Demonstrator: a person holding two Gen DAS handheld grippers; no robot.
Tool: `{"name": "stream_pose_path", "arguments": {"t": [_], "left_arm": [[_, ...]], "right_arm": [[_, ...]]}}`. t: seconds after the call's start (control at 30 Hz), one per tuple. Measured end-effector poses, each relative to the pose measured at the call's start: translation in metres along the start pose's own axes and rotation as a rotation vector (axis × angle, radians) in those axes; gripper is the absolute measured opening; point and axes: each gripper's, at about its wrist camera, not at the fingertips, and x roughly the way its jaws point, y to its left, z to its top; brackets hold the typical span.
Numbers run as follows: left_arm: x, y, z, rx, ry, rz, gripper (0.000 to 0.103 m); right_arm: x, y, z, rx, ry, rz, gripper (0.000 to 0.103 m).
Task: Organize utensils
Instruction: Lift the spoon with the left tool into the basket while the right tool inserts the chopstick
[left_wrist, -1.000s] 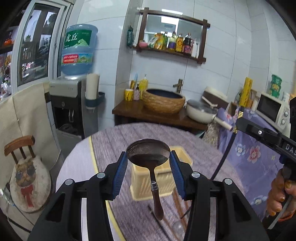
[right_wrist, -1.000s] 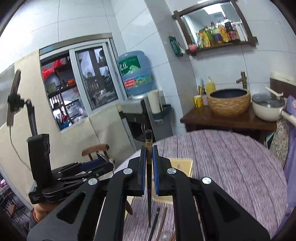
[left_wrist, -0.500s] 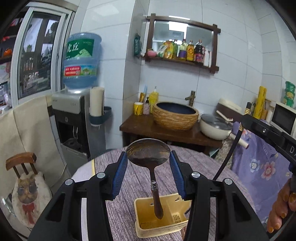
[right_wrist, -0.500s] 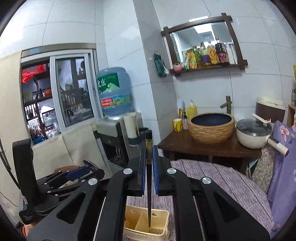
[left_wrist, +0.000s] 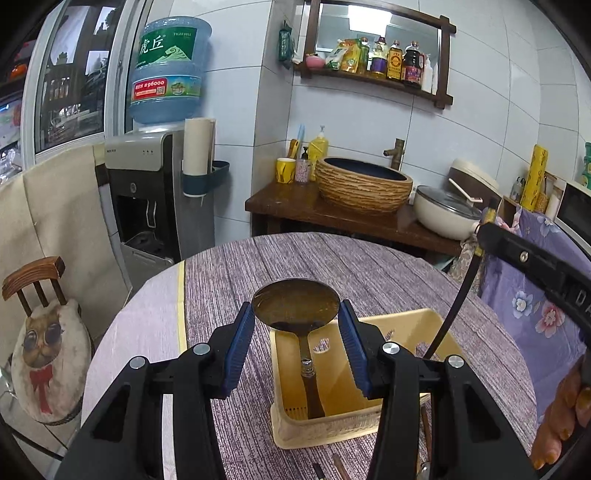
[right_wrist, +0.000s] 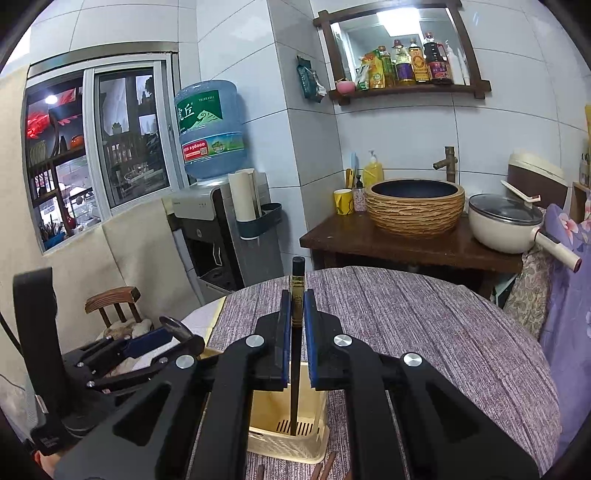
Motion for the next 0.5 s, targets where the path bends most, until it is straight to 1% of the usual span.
{"name": "stream_pose_path", "arguments": {"t": [0.3, 0.43, 0.47, 0.5], "left_arm": [[0.008, -0.011, -0.010, 0.039, 0.022, 0.016, 0.047], [0.006, -0.011, -0.011, 0.041, 0.013, 0.015, 0.048], [0.005, -0.012, -0.011, 0.042, 0.010, 0.014, 0.048], [0.001, -0.013, -0.010, 0.045, 0.001, 0.016, 0.054]], "right_arm": [[0.001, -0.003, -0.003, -0.004, -0.011, -0.022, 0.008], [0.000, -0.004, -0.004, -0.008, -0.014, -0.026, 0.008], [0.000, -0.005, -0.004, -0.008, -0.016, -0.026, 0.008], [0.000, -0.006, -0.004, -0.008, -0.017, -0.024, 0.009]]}}
